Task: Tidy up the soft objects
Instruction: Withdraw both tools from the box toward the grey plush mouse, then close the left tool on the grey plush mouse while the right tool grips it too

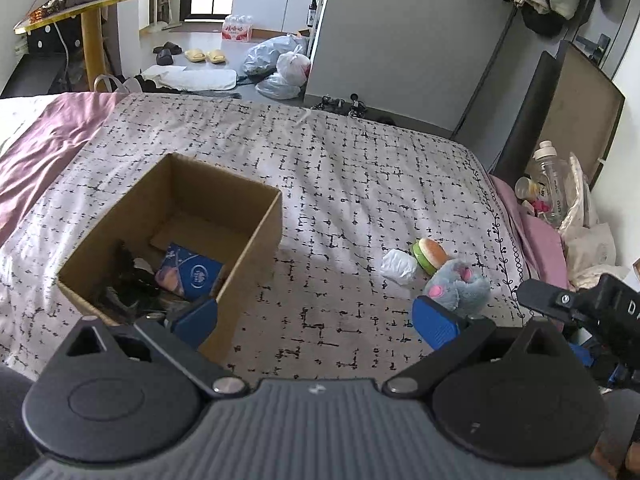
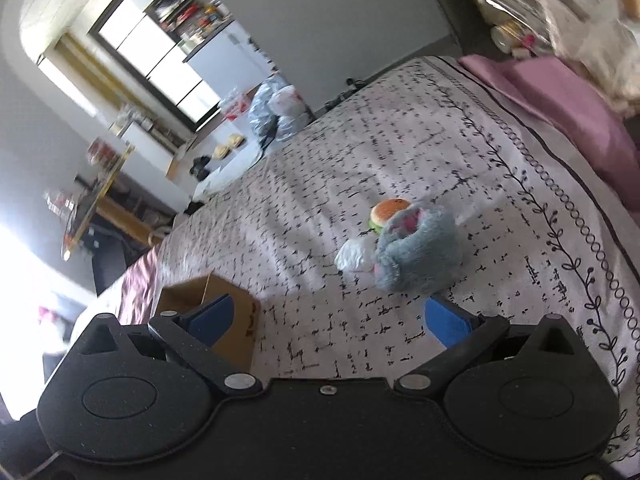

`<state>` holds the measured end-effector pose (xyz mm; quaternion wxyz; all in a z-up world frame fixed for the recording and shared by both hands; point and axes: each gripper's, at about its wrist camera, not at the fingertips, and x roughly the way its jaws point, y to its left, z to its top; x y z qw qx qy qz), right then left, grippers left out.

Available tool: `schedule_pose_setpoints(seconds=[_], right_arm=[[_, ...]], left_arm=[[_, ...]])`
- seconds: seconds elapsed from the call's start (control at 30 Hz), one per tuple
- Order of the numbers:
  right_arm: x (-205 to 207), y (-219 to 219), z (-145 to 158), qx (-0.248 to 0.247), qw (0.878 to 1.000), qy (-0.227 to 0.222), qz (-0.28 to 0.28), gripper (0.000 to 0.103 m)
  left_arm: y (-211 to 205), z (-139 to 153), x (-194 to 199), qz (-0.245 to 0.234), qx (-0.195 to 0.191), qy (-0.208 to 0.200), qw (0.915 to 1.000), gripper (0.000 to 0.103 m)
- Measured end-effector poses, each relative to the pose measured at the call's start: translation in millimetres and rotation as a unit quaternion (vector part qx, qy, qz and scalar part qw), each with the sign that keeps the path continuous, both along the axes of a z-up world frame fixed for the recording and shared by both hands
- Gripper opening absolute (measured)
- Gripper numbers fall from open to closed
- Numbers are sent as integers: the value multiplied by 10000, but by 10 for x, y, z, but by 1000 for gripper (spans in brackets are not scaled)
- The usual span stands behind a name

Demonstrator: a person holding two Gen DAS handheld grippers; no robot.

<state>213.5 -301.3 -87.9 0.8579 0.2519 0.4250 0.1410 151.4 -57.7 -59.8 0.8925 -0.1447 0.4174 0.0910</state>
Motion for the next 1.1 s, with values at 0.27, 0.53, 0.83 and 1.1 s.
schedule_pose_setpoints(seconds=[0.27,0.53,0.83,1.1], right_arm=[[223,-136,-122,37,9985,115,-538,102],[525,-353,-286,224,9935,576,-952,88],[737,-465,-555,595,9911,552,-1051,77],[911,-606,-883,973,9834,881,-1256,66]], left_arm=[[-115,-112,282,-52,-165,122,9998,103],[-266,-163,606,-26,-183,131,9997,102],[-466,-380,935,-39,-423,129,9990,100],[-599,-633,1226,-60,-692,271,9972,79]])
